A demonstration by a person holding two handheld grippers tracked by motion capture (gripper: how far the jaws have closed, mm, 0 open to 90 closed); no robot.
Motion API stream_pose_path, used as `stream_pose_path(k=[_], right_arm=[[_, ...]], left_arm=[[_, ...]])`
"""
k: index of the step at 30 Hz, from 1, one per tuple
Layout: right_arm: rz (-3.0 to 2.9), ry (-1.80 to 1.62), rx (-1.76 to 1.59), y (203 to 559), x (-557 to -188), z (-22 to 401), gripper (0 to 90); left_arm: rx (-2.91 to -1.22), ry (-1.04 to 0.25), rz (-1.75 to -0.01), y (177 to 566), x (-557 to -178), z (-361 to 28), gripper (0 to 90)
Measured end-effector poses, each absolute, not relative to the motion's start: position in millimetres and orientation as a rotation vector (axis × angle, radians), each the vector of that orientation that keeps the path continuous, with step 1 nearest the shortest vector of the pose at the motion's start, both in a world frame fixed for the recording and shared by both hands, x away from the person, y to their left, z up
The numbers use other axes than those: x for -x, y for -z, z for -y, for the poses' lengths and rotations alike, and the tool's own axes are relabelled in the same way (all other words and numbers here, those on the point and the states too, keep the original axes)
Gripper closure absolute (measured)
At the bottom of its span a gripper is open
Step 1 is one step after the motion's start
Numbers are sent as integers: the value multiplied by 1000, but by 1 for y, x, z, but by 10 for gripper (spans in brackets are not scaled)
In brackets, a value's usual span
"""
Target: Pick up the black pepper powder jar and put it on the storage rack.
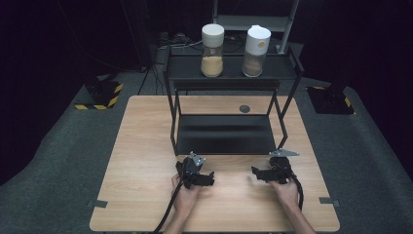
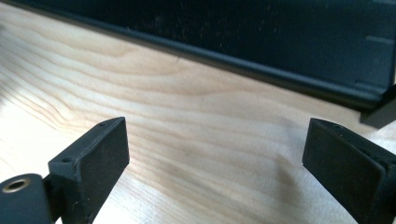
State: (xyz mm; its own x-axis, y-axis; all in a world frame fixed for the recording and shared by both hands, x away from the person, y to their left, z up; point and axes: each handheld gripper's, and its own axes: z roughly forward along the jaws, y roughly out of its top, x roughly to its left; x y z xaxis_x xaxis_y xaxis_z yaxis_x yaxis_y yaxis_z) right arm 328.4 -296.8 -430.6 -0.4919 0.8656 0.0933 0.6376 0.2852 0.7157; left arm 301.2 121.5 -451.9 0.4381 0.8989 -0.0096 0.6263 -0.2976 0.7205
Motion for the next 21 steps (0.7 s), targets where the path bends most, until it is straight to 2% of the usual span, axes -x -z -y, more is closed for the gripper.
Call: stream_pose_path(k=[21], right_arm=[[-2211, -935, -1278, 447, -308, 279, 55]], left_arm=[[-2034, -533, -1278, 452, -301, -121, 12]])
